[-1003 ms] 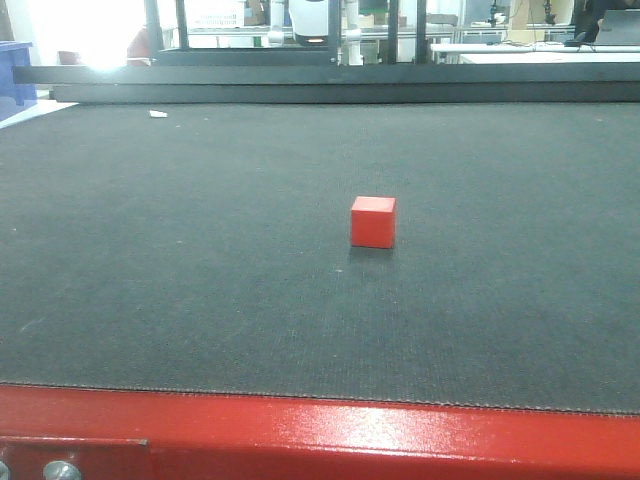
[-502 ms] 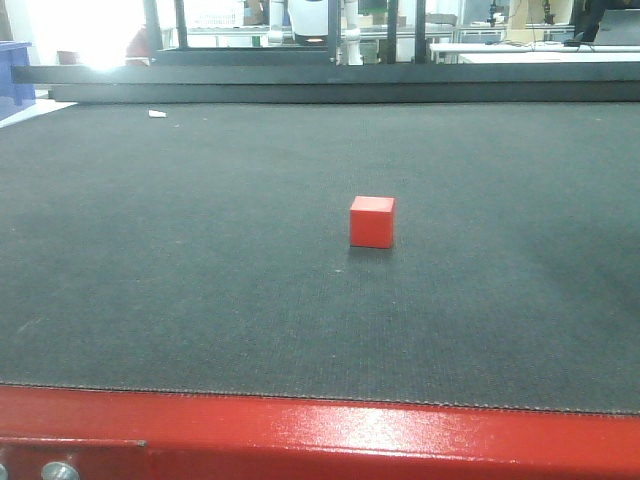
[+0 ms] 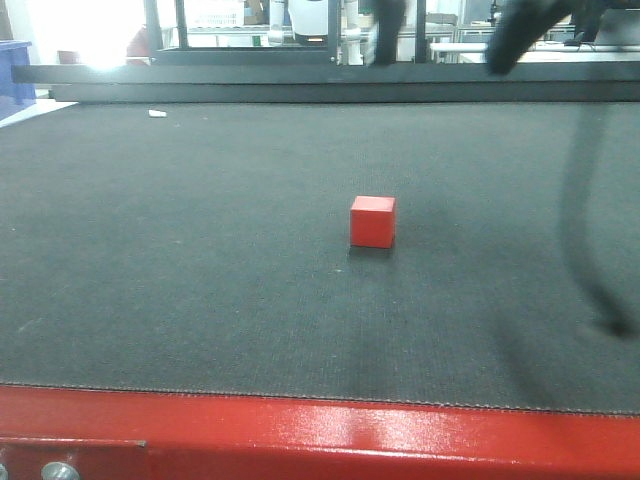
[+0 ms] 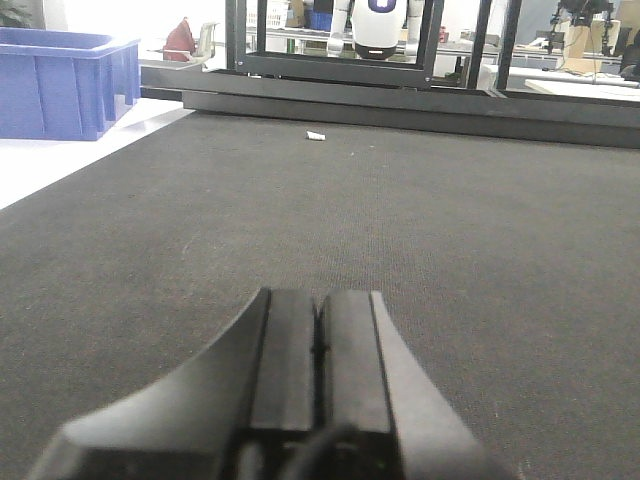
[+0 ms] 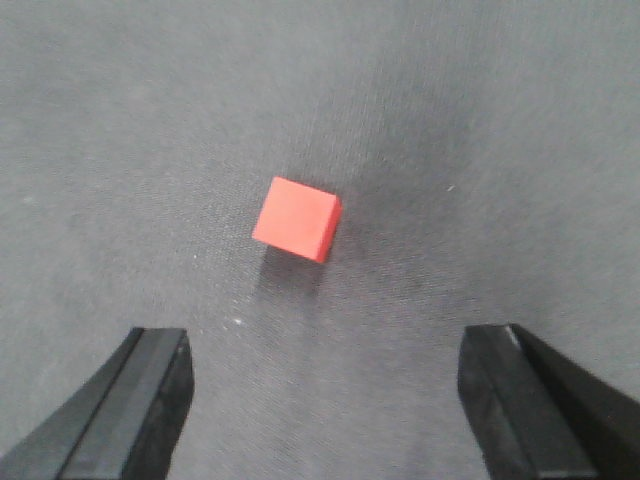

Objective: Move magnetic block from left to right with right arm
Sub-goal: 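Lower the open right gripper around the red cube and close it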

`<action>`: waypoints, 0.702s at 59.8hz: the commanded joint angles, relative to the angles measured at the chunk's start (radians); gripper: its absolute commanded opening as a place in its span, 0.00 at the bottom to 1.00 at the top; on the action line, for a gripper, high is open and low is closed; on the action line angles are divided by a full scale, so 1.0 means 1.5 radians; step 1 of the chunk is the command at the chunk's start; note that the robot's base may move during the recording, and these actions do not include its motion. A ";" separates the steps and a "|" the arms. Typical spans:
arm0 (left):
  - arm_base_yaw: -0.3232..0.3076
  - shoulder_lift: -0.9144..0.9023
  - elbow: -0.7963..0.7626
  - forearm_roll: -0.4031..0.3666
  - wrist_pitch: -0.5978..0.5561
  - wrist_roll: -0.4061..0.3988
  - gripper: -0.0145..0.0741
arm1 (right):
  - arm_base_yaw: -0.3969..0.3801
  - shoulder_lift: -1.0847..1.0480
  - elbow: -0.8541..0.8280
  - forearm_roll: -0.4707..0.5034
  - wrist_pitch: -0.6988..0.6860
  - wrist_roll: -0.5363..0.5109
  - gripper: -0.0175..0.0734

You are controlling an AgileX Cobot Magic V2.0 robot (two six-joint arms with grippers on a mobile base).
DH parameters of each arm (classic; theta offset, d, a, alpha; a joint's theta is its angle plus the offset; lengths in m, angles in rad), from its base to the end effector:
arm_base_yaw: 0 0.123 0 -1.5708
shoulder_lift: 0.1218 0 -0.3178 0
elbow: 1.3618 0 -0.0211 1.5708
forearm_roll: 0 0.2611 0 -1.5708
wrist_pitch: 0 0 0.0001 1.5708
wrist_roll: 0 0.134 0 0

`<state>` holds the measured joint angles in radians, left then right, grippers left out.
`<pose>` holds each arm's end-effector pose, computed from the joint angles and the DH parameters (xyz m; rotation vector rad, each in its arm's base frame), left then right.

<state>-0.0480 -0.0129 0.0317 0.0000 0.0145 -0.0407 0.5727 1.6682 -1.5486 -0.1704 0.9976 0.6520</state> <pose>0.0769 -0.0037 0.2036 0.0055 1.5173 -0.0710 0.3463 0.2005 0.3325 0.0343 2.5955 0.2338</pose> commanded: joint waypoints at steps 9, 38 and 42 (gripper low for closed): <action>-0.003 -0.009 0.006 0.000 -0.060 -0.004 0.03 | 0.010 0.100 -0.141 -0.027 0.052 0.062 0.89; -0.003 -0.009 0.006 0.000 -0.060 -0.004 0.03 | 0.009 0.237 -0.178 -0.025 0.036 0.117 0.89; -0.003 -0.009 0.006 0.000 -0.060 -0.004 0.03 | 0.008 0.246 -0.178 -0.025 0.026 0.117 0.89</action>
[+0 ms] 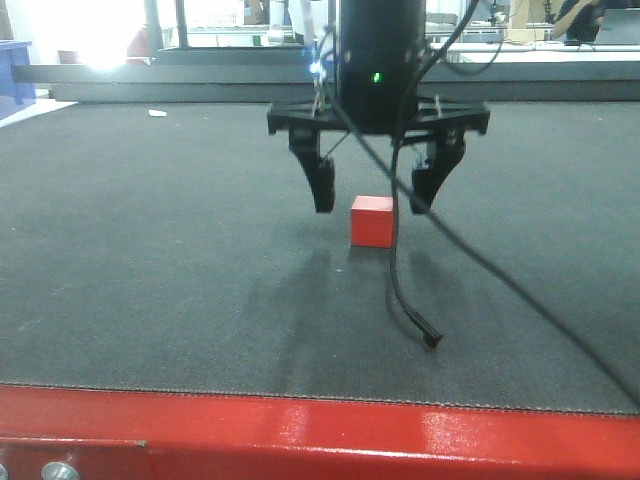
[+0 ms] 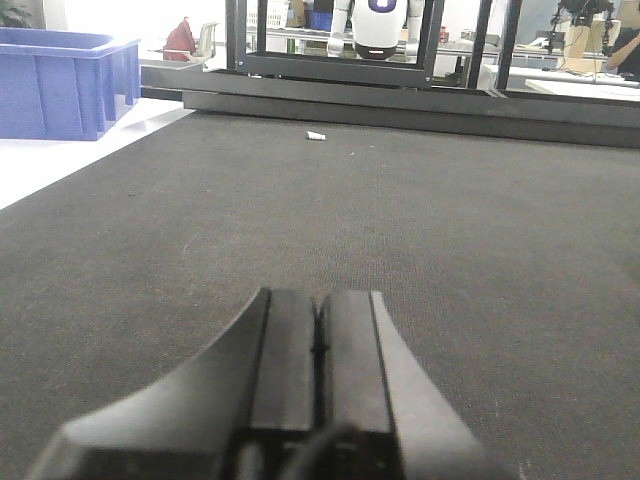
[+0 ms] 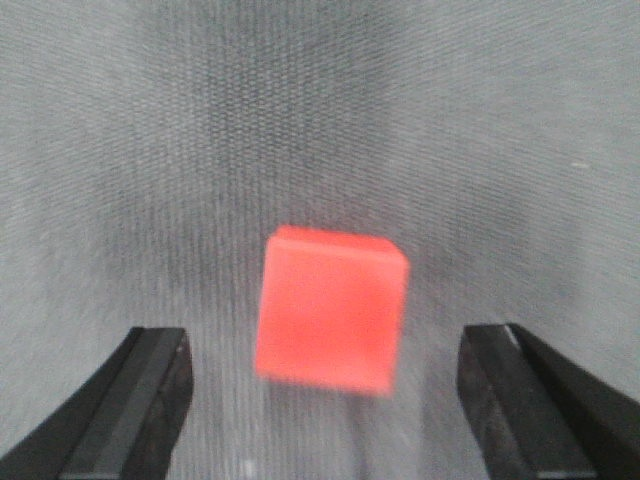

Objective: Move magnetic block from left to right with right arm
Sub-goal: 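Lower the open right gripper around the red cube and close it, then lift the red cube with the right gripper and raise it clear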

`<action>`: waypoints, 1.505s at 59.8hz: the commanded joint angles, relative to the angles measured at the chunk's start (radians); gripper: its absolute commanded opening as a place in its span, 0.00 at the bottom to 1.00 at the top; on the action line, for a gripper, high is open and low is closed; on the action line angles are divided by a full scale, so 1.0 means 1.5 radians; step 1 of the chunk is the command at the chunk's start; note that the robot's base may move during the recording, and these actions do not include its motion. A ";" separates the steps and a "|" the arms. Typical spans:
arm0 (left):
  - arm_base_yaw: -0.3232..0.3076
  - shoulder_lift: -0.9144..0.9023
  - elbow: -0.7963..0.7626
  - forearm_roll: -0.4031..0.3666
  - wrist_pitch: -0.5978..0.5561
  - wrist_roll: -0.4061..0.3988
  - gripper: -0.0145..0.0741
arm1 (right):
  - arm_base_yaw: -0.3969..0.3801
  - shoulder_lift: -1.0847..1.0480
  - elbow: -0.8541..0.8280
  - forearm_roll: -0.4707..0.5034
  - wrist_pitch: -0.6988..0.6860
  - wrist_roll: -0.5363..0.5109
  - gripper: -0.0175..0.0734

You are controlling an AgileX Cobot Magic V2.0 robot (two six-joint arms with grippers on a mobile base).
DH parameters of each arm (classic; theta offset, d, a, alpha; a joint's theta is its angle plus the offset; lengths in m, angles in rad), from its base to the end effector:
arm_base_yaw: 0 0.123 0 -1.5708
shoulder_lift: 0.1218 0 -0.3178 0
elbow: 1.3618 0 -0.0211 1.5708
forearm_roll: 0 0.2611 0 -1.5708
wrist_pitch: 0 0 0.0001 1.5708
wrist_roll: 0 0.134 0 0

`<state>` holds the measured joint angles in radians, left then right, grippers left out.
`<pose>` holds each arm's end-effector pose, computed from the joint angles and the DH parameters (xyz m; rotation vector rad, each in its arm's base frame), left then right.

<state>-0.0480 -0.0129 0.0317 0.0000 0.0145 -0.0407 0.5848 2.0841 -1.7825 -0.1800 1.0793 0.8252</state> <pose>0.0769 -0.0037 0.2036 0.0055 1.5173 -0.0710 0.4162 0.2502 0.2168 0.2499 2.8094 0.0712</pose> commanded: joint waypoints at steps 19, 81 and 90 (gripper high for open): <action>-0.003 -0.009 0.006 0.000 -0.060 -0.004 0.03 | -0.009 -0.005 -0.026 -0.023 -0.065 0.002 0.89; -0.003 -0.009 0.006 0.000 -0.060 -0.004 0.03 | -0.040 -0.243 0.113 0.003 -0.147 -0.270 0.37; -0.003 -0.009 0.006 0.000 -0.060 -0.004 0.03 | -0.079 -0.353 0.258 0.014 -0.223 -0.321 0.37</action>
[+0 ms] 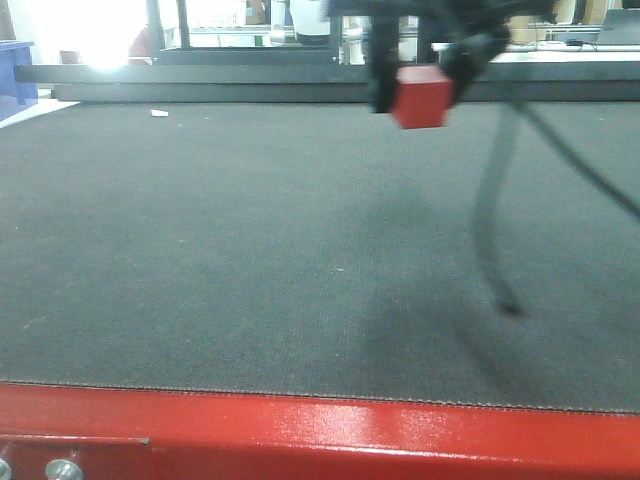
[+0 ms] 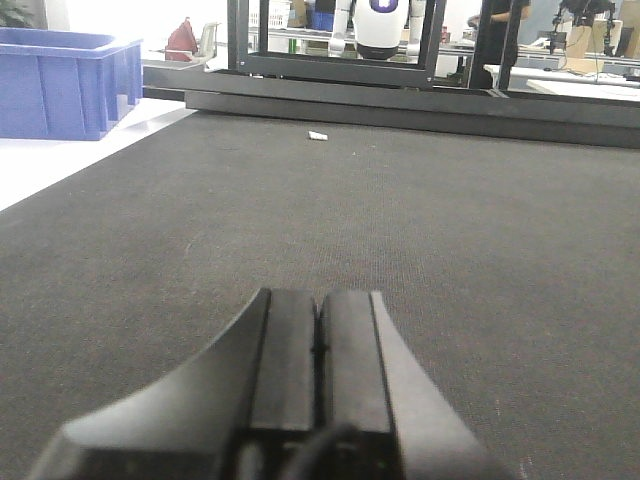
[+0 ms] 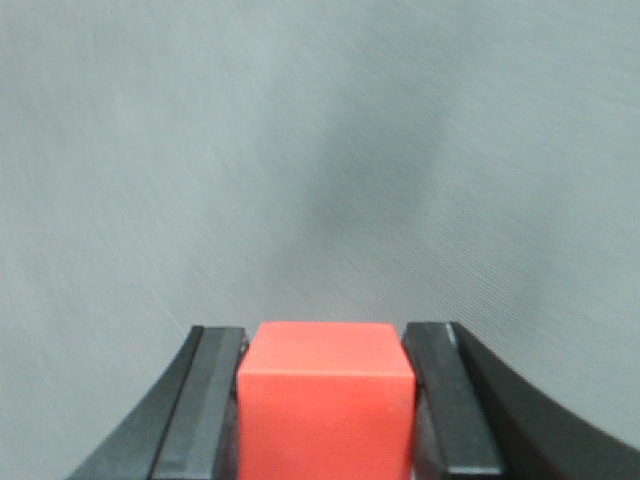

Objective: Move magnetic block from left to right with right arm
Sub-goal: 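Lift the red cube with the right gripper and raise it clear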

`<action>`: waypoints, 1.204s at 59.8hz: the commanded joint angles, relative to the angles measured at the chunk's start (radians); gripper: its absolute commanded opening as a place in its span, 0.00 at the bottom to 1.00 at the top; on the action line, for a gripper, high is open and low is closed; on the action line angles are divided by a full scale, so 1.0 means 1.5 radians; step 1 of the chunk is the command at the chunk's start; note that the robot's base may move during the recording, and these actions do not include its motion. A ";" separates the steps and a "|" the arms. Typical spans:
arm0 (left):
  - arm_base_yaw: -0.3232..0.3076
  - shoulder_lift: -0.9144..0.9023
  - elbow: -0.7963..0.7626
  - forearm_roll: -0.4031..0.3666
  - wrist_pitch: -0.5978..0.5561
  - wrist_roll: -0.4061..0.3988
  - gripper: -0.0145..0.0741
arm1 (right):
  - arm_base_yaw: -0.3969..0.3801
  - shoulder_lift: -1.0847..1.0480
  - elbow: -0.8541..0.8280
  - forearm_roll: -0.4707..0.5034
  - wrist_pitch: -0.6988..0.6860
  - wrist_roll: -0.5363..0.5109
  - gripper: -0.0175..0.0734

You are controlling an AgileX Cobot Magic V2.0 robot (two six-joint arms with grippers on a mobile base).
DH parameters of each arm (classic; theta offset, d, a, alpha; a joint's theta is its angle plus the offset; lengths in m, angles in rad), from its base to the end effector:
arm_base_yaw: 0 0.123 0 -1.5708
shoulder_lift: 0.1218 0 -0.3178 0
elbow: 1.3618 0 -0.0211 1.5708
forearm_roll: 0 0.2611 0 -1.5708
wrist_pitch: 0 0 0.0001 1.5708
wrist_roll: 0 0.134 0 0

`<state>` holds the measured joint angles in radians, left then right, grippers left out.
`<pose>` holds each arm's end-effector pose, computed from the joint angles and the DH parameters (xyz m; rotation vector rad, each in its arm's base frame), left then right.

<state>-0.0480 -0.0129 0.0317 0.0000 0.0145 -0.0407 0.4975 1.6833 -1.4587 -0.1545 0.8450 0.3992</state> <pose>0.0769 -0.0037 0.2036 0.0055 1.5173 -0.0710 0.3675 0.1820 0.3069 -0.2110 2.5371 0.1657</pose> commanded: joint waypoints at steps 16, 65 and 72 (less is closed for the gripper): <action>-0.003 -0.009 0.006 0.000 -0.060 -0.004 0.03 | -0.131 -0.299 0.281 -0.003 -0.143 -0.094 0.37; -0.003 -0.009 0.006 0.000 -0.060 -0.004 0.03 | -0.169 -0.953 0.540 -0.022 -0.161 -0.124 0.37; -0.003 -0.009 0.006 0.000 -0.060 -0.004 0.03 | -0.169 -0.994 0.540 -0.025 -0.161 -0.124 0.37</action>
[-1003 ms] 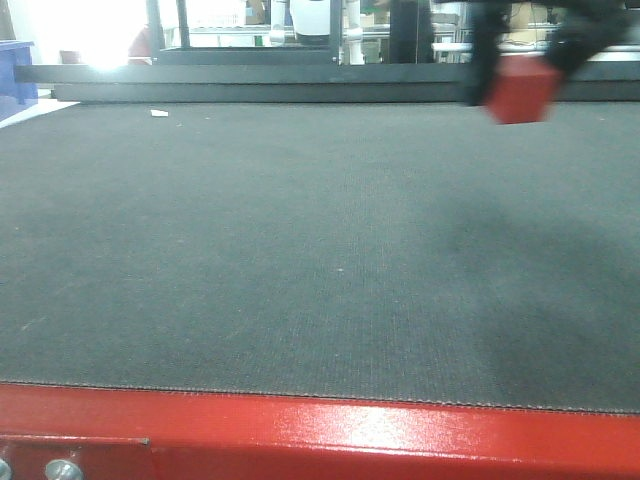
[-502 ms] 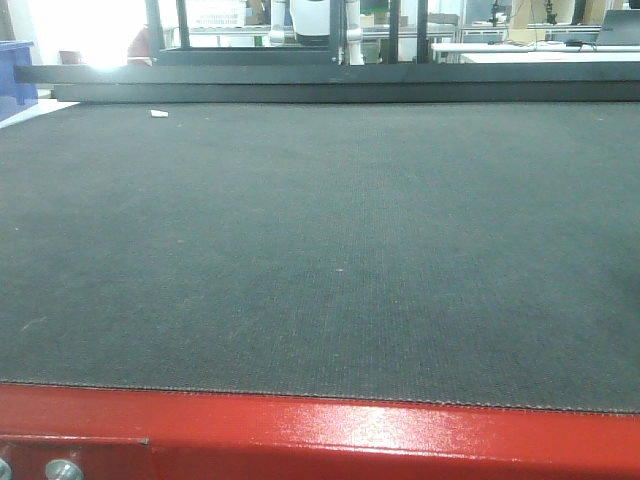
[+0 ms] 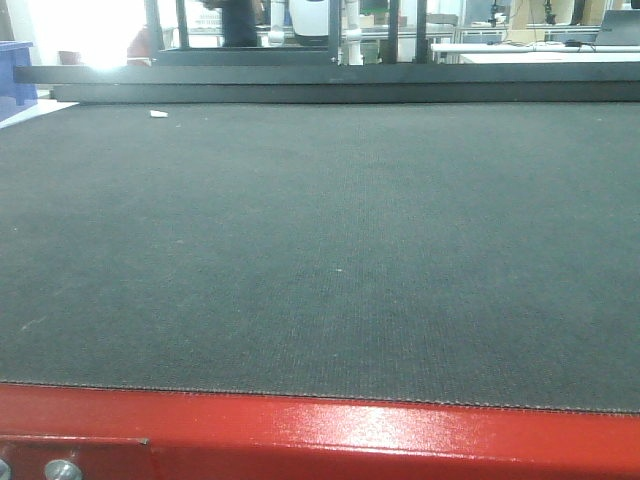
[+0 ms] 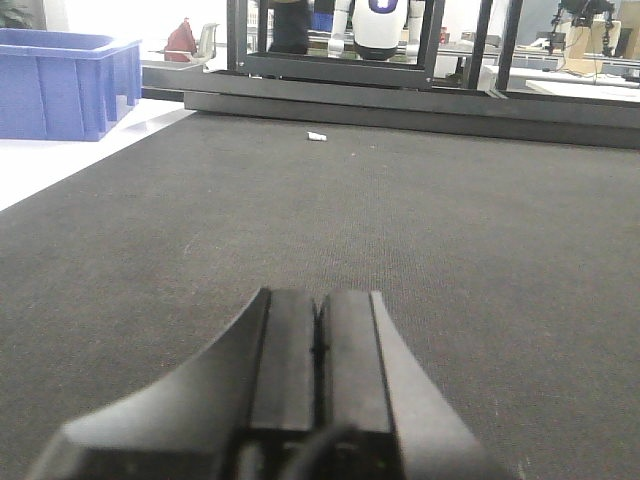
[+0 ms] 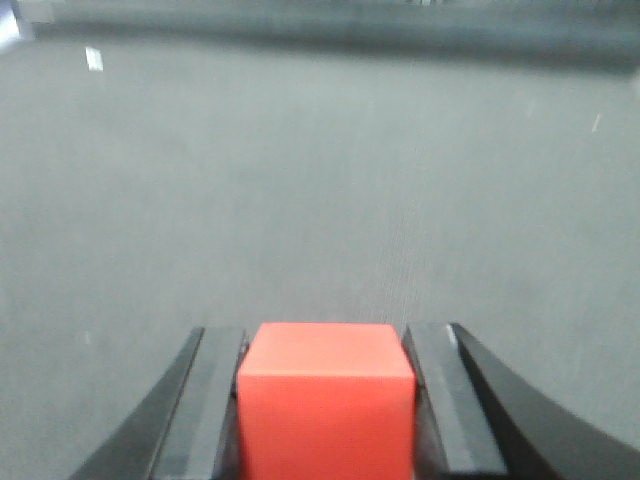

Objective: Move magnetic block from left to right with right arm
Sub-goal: 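Lift the red cube with the right gripper and raise it clear, then drive the base away from the first table holding the cube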

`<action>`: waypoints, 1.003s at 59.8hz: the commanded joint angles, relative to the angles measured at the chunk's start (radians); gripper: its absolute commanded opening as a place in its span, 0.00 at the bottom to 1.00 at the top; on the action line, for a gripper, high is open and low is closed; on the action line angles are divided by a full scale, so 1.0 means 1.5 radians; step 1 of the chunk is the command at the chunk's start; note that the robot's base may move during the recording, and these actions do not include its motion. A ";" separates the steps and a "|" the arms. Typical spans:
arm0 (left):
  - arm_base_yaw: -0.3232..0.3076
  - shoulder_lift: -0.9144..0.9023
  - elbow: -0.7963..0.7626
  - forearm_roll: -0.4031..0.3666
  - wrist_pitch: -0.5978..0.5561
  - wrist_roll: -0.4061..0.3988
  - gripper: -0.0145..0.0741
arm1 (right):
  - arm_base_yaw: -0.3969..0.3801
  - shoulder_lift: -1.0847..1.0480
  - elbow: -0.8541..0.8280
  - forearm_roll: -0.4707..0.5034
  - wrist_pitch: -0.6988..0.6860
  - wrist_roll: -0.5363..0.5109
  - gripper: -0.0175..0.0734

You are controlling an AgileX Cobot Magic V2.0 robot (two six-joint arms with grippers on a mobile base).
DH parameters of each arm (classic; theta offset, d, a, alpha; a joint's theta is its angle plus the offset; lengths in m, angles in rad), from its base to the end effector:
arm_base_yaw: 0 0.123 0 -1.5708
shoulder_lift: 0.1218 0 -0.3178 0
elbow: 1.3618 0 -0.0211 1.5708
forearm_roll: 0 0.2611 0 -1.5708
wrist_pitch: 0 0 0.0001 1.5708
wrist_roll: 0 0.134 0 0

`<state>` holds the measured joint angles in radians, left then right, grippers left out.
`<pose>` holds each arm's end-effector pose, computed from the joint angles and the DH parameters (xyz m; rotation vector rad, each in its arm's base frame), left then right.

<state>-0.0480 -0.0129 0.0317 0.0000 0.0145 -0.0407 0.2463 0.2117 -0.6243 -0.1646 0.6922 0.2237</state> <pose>0.0769 -0.0037 0.2036 0.0055 1.5173 -0.0710 0.0516 -0.0015 0.3460 -0.0552 1.7573 0.1578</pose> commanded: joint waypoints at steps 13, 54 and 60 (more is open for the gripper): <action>-0.003 -0.009 0.006 0.000 -0.060 -0.004 0.03 | -0.002 -0.027 -0.016 -0.018 -0.057 -0.007 0.37; -0.003 -0.009 0.006 0.000 -0.060 -0.004 0.03 | -0.002 -0.027 -0.016 -0.018 -0.056 -0.007 0.37; -0.003 -0.009 0.006 0.000 -0.060 -0.004 0.03 | -0.002 -0.027 -0.016 -0.018 -0.056 -0.007 0.37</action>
<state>-0.0480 -0.0129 0.0317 0.0000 0.0145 -0.0407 0.2463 0.1573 -0.6243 -0.1708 0.6922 0.2237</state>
